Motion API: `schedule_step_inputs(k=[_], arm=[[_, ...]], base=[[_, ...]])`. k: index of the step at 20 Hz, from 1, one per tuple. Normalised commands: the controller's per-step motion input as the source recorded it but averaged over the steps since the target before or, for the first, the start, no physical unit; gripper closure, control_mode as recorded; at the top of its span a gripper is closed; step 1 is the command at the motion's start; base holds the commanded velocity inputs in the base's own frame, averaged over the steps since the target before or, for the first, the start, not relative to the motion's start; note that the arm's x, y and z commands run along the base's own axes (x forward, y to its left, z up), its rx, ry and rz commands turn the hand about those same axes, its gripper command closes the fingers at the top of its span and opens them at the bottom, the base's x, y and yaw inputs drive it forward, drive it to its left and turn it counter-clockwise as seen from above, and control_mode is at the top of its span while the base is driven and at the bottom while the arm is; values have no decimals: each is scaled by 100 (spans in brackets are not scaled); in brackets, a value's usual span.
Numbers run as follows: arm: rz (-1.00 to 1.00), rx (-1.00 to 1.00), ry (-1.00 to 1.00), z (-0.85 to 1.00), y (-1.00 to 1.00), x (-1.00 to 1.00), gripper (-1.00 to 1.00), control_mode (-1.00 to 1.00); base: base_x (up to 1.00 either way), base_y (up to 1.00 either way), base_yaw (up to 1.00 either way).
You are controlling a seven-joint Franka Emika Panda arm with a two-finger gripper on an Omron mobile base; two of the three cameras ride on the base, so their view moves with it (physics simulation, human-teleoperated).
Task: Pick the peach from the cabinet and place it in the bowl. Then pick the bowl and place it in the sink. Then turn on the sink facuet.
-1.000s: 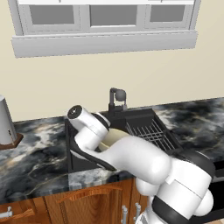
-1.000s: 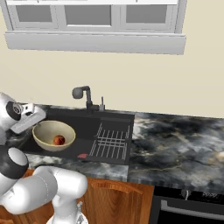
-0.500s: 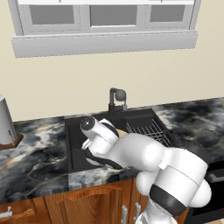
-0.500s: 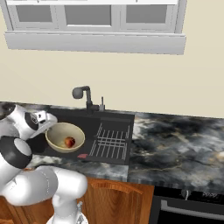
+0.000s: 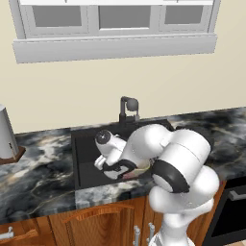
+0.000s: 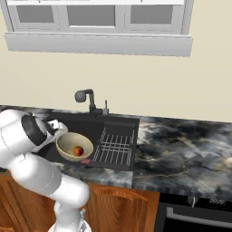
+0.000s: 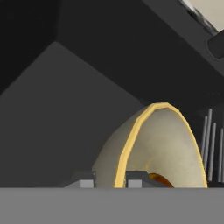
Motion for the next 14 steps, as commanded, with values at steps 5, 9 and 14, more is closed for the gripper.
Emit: schedule_step_inputs(k=[5, 9, 14], arm=[[0, 0, 9, -28, 9, 44, 100, -100], [0, -1, 8, -26, 15, 56, 100, -100], [0, -1, 3, -50, 9, 47, 100, -100]], base=[[0, 0, 0], [0, 0, 0], [0, 0, 0]])
